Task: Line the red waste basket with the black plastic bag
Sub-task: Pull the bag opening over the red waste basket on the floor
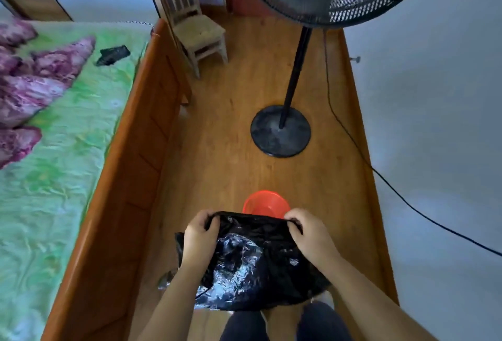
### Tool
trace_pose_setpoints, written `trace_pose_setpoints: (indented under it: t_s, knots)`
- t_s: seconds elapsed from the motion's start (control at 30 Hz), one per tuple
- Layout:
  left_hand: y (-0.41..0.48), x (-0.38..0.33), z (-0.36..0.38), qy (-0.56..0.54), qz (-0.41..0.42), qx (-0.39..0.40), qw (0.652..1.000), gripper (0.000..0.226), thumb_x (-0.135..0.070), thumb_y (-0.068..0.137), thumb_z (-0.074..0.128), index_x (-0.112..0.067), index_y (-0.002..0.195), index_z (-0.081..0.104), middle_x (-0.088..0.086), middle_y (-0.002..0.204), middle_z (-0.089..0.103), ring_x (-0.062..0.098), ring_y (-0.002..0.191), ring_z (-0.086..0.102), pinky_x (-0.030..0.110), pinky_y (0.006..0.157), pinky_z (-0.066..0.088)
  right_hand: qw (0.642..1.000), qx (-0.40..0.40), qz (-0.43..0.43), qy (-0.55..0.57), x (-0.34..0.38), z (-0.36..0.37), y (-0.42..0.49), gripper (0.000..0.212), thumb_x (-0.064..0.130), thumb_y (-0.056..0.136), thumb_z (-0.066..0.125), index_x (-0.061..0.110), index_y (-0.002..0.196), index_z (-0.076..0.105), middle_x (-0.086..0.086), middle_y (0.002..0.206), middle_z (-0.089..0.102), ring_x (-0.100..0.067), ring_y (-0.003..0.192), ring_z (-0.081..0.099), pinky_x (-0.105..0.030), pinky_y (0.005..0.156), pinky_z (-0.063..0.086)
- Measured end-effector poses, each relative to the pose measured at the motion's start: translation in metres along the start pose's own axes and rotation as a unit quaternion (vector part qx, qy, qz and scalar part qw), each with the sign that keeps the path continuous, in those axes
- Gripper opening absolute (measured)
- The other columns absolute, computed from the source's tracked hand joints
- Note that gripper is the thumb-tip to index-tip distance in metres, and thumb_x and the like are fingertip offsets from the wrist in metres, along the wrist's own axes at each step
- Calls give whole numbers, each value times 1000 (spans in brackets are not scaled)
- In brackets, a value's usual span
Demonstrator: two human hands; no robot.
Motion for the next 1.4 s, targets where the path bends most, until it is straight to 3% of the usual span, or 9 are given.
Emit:
trace_pose_setpoints:
  t_s: [0.17,0.3,0.43,0.73,0.97,1.07,1.2,1.3,1.4]
  knots:
    - [11,19,26,23,-49,-53,997,14,-16,91,49,-16,86,61,5,82,65,21,73,62,37,64,50,999,42,-30,-15,-32,20,47,15,9,86,53,20,93,61,12,90,61,-7,85,57,-21,77,45]
    - [25,46,58,9,-73,-116,991,16,-15,90,50,-23,83,61,-8,77,64,8,68,60,24,57,48,994,84,-62,1,-66,46,94,22,4,85,52,24,85,60,23,77,54,-3,78,54,-4,71,38]
    - [55,93,97,5,-92,-150,984,14,-15,90,50,-23,84,60,-16,75,58,1,69,55,16,56,42,991,107,-73,24,-109,87,137,28,3,85,50,31,82,54,20,80,55,-6,82,54,-17,73,39]
    - [148,230,189,-13,-85,-158,984,20,-17,90,50,-35,85,58,-21,83,59,-7,78,54,10,60,39,989,84,-125,8,-233,201,228,15,3,88,50,10,95,61,-3,92,63,-16,90,57,-29,81,45]
    - [212,310,240,7,-27,-140,990,16,-20,90,51,-33,92,59,-18,84,62,-6,71,58,9,55,44,974,78,-212,-21,-301,281,294,15,4,88,50,17,88,57,6,84,54,-12,80,53,-16,67,36]
    - [235,342,260,37,7,-125,992,21,-19,90,51,-38,96,55,-27,92,57,-8,83,57,15,69,50,946,83,-311,-44,-310,312,310,14,-3,85,51,7,88,59,-5,84,58,-23,79,57,-23,66,39]
    - [248,363,279,19,90,-118,989,35,-14,88,53,-42,109,46,-24,107,56,-8,102,54,3,81,41,910,124,-388,-83,-323,351,328,12,-8,83,52,-4,88,62,-20,87,62,-33,84,60,-35,75,41]
    - [247,361,287,70,178,-97,977,40,-23,88,51,-44,120,40,-17,116,53,-5,111,49,11,91,40,890,129,-428,-85,-326,366,329,10,-6,80,54,-6,84,63,-21,82,64,-32,81,63,-33,72,41]
    - [247,354,301,140,265,-67,952,39,-36,85,48,-41,124,42,-14,126,46,-5,118,43,6,94,34,870,133,-469,-69,-324,372,325,12,-4,80,53,-2,86,63,-17,84,63,-30,83,61,-37,73,44]
Point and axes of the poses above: each hand's wrist, its own y-axis towards the middle knuckle, its own z-axis out of the palm, x = y × z, the point moved 6 cm from there along y, towards the middle knuckle
